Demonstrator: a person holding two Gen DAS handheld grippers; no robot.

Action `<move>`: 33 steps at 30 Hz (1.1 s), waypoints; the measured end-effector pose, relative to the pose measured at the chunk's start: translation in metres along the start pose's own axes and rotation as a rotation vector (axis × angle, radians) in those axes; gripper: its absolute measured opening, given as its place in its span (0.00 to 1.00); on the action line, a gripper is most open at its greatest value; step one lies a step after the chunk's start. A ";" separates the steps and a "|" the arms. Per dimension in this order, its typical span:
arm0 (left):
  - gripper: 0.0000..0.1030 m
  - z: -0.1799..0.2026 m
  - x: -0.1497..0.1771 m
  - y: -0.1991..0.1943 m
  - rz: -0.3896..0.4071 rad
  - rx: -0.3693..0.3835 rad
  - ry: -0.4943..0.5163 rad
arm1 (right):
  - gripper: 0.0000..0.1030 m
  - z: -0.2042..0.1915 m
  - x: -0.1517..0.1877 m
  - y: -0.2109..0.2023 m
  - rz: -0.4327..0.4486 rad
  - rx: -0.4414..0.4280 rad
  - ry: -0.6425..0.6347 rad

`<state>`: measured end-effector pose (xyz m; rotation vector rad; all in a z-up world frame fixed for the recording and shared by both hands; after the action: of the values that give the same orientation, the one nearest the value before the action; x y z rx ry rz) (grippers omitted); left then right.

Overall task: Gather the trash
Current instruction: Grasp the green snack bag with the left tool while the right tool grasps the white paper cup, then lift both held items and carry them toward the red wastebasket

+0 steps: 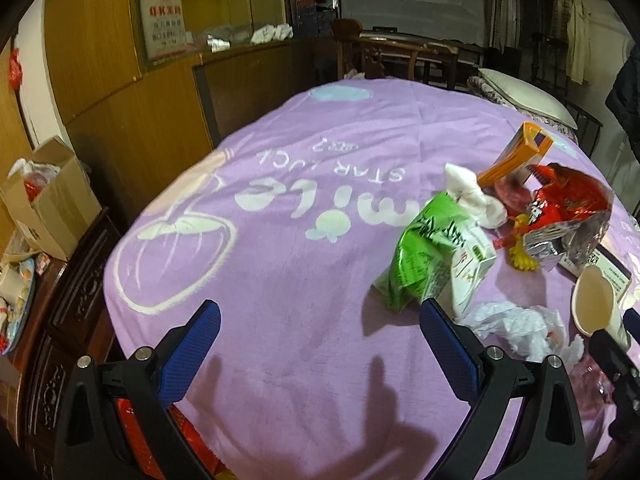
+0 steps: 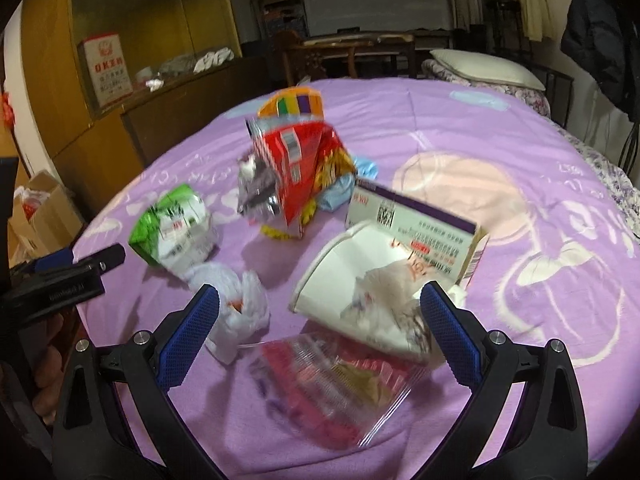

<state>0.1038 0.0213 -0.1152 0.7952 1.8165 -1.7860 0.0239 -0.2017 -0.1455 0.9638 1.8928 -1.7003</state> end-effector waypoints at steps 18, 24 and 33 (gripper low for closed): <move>0.94 0.020 -0.022 0.033 -0.062 0.193 -0.005 | 0.93 0.065 -0.004 0.009 -0.022 0.112 0.221; 0.94 0.053 -0.032 0.055 -0.095 0.221 0.116 | 0.93 0.074 -0.005 0.005 -0.005 0.083 0.249; 0.51 0.045 -0.034 0.052 -0.046 0.294 0.138 | 0.93 0.082 -0.006 0.012 -0.021 0.075 0.309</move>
<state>0.1614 -0.0268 -0.1317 1.0160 1.6880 -2.1060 0.0251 -0.2825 -0.1630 1.3050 2.0453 -1.7263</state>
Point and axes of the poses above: each gripper's, at about its wrist camera, not at the fingertips, and y roughly the way its jaws point, z to its right, x to its underside, the point moved 1 cm from there along y, roughly the way its jaws point, and after that the axes turned 1 degree about x, right-handed, at the moved point
